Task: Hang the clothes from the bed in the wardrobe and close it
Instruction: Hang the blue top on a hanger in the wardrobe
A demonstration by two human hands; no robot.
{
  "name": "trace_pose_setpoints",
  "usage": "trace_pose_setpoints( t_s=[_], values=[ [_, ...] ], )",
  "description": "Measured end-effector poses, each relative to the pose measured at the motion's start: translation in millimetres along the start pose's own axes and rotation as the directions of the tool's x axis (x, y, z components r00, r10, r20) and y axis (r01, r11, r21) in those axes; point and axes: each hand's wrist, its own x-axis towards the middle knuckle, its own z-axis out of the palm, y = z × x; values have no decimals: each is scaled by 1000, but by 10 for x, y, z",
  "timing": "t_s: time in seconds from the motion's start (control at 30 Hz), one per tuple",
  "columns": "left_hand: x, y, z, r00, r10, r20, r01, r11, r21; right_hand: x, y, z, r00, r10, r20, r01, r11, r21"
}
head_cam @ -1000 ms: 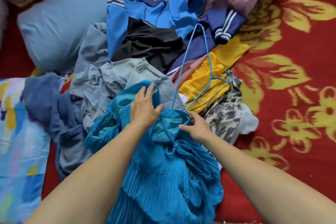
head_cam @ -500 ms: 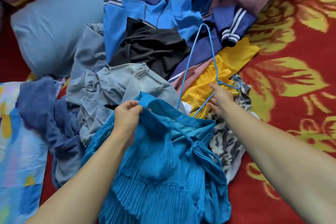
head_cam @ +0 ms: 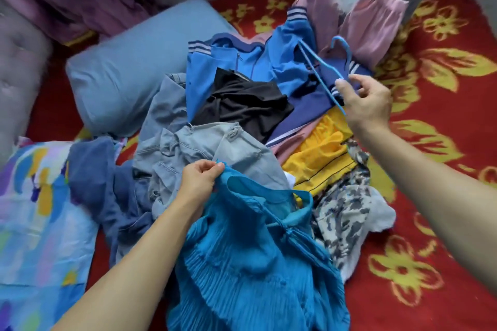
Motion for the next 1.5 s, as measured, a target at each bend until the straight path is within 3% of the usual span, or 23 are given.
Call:
trace_pose_setpoints(
  t_s=[0.1, 0.17, 0.27, 0.37, 0.5, 0.73, 0.83, 0.9, 1.0, 1.03, 1.13, 1.23, 1.33, 1.37, 1.43, 1.5],
  values=[
    [-18, 67, -71, 999, 34, 11, -34, 999, 30, -299, -256, -346, 994, -108, 26, 110, 933, -342],
    [-33, 114, -110, 998, 55, 38, -57, 997, 59, -517, -329, -542, 979, -197, 48, 197, 868, -456],
    [-50, 180, -150, 994, 85, 66, -91, 991, 97, -831, -279, -806, 971, -234, 57, 239, 907, -347],
    [-40, 258, -166, 991, 109, 74, -117, 986, 120, -1125, -188, -1096, 978, -203, 52, 209, 965, -157],
    [-36, 352, -145, 989, 113, 91, -124, 983, 137, -1374, -77, -1382, 979, -170, 116, 175, 984, -28],
    [-134, 411, -52, 983, 151, 104, -163, 979, 124, -1564, 20, -1388, 955, -169, 245, 169, 985, 21],
    [-199, 409, -12, 954, 239, 180, -274, 941, 201, -1652, 19, -1037, 929, -152, 338, 147, 988, 40],
    [-276, 414, 3, 898, 343, 276, -428, 826, 368, -1709, -6, -712, 908, -157, 389, 139, 988, 74],
    [-347, 404, -42, 743, 487, 459, -668, 488, 563, -1788, -59, -246, 892, -138, 430, 80, 985, 150],
    [-349, 410, -79, 700, 498, 512, -708, 388, 590, -1802, -49, -126, 889, -118, 443, 42, 983, 178],
    [-363, 375, -212, 659, 409, 631, -731, 151, 666, -1834, -33, 109, 862, -39, 506, -102, 963, 249],
    [-384, 245, -293, 573, 380, 726, -770, -54, 636, -1859, -130, 238, 800, 81, 594, -296, 915, 274],
    [-374, 136, -319, 566, 438, 699, -749, -81, 657, -1769, -29, 286, 650, 302, 697, -603, 763, 231],
    [-354, 113, -340, 567, 469, 678, -738, -78, 671, -1698, 116, 274, 646, 383, 661, -609, 780, 144],
    [-346, 76, -422, 560, 524, 641, -717, -80, 692, -1585, 469, 191, 672, 525, 522, -498, 843, -206],
    [-350, 34, -540, 572, 561, 598, -723, 1, 691, -1569, 733, 136, 596, 633, 493, -439, 772, -459]
  ],
)
